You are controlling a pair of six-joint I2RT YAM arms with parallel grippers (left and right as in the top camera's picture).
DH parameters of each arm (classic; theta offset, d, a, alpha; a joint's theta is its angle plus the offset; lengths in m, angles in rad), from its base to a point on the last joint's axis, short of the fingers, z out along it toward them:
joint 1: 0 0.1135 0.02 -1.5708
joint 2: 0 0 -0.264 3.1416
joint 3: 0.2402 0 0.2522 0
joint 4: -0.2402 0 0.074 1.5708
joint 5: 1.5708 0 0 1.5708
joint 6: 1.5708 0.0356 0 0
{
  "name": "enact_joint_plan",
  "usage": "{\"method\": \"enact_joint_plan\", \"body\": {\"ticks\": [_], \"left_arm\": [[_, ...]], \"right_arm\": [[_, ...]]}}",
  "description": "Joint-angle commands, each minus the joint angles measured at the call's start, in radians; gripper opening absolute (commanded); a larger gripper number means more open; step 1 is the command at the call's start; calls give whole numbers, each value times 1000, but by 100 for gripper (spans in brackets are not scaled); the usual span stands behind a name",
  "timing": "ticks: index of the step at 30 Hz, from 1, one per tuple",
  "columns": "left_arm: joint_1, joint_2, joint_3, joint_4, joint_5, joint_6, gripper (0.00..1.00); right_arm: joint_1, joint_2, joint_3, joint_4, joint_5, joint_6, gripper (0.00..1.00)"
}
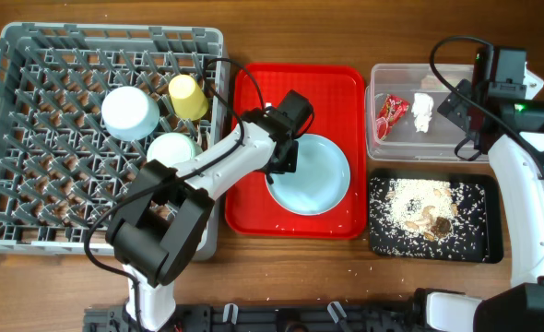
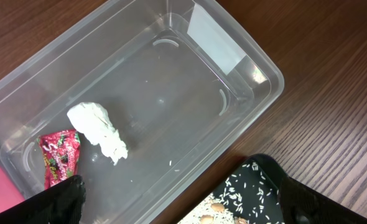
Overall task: Sort waste into correct bins and load items into the dishwasher rack
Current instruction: 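Move the left gripper to the light-blue plate and grip its edge, then lift the plate and carry it into the rack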
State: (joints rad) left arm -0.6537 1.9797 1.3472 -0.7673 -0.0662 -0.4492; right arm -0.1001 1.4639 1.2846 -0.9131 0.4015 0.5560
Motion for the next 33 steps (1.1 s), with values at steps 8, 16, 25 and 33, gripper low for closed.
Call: {"method": "enact_joint_plan", "body": {"ticks": [8, 16, 25, 33], "left_arm": [[10, -23, -4, 4, -48, -26, 16], [40, -121, -6, 1, -145, -27, 29], [40, 25, -6, 5, -61, -30, 27], [33, 78, -6, 5, -20, -31, 24]], "right_arm": [[1, -20, 7, 0, 18, -5, 100], [1, -20, 7, 0, 18, -5, 100], [1, -20, 7, 0, 18, -5, 100], [1, -20, 7, 0, 18, -5, 100]]}}
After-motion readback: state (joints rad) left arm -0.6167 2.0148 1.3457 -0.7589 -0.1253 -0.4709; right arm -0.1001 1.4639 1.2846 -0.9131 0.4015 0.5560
